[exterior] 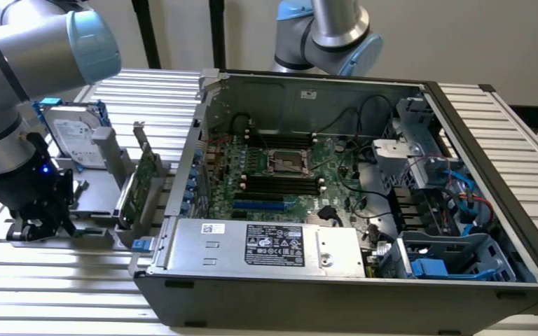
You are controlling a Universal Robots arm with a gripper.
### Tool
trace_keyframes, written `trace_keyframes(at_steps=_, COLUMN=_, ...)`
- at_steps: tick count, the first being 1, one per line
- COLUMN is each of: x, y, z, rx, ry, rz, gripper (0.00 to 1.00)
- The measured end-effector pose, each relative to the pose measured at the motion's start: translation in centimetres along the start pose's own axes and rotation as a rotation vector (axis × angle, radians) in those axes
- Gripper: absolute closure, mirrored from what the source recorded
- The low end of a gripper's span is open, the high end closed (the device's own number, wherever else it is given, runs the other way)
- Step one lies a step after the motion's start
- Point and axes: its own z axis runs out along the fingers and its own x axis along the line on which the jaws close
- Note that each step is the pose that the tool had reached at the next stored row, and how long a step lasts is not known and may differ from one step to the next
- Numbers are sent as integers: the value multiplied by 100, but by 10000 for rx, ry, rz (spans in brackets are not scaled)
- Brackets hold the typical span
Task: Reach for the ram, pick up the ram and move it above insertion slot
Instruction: 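Pick up the ram and move it above insertion slot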
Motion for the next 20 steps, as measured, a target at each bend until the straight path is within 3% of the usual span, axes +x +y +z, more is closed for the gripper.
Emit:
trace_keyframes(at_steps=12, x=0, y=-1, z=-9, rx=-1, ry=-3, rz=6, gripper=87)
trace_keyframes(at_steps=20, x=-1, y=-6, z=-109, rx=-4, ry=-14, rz=6, gripper=87)
